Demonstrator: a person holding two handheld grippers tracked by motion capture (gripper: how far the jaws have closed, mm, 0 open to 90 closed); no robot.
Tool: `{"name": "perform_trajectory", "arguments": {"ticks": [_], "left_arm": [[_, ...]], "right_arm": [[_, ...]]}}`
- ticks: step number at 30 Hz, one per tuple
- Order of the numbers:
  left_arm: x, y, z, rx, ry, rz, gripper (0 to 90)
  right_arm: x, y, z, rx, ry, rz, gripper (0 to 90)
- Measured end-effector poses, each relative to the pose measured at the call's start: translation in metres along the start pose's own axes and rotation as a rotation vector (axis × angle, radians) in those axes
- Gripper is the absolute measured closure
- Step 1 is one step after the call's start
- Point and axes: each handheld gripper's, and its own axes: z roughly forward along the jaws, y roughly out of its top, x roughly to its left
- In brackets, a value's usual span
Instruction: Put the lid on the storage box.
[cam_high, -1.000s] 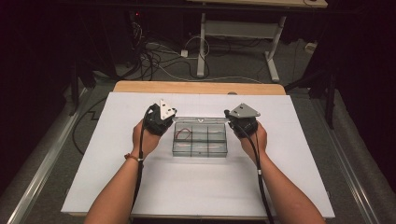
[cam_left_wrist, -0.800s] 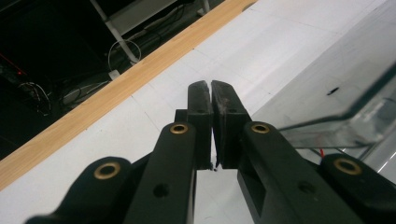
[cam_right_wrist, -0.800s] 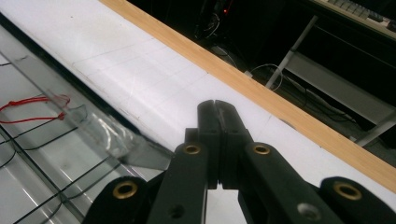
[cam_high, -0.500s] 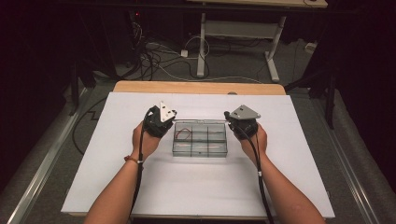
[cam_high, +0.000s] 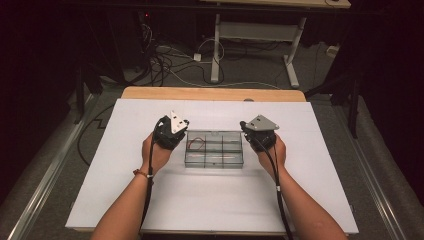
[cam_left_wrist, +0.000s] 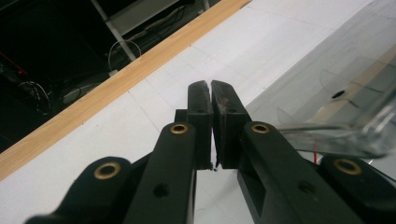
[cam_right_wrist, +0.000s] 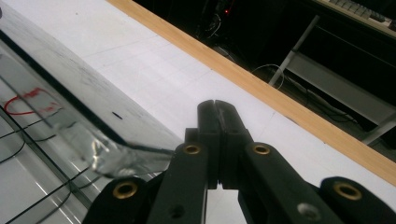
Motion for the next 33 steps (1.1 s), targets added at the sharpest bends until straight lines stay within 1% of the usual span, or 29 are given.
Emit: {"name": "perform_trajectory", "arguments": {"ticks": [6, 13, 15, 21, 26, 30, 33], "left_arm": [[-0.001, -0.001, 0.0, -0.002, -0.002, -0.004, 84.3], [-0.003, -0.004, -0.001, -0.007, 0.006, -0.007, 84.3], [-0.004, -0.005, -0.001, -0.012, 0.011, -0.01, 84.3], [-0.007, -0.007, -0.002, -0.022, 0.022, -0.011, 84.2], [-0.009, -0.01, -0.002, -0.031, 0.032, -0.017, 84.2], [-0.01, -0.011, -0.002, -0.036, 0.036, -0.016, 84.2], [-0.01, -0.013, -0.002, -0.044, 0.034, -0.025, 84.1]], "right_arm": [[0.002, -0.002, -0.001, 0.002, -0.005, 0.0, 90.0], [0.003, -0.003, -0.002, -0.001, -0.008, 0.004, 90.0], [0.004, -0.004, -0.003, -0.005, -0.012, -0.006, 90.0], [0.007, -0.006, -0.004, -0.008, -0.022, -0.01, 90.0], [0.007, -0.007, -0.006, -0.011, -0.018, -0.018, 90.0], [0.007, -0.009, -0.006, -0.015, -0.012, -0.008, 90.0], [0.007, -0.01, -0.006, -0.019, -0.01, -0.001, 90.0]]}}
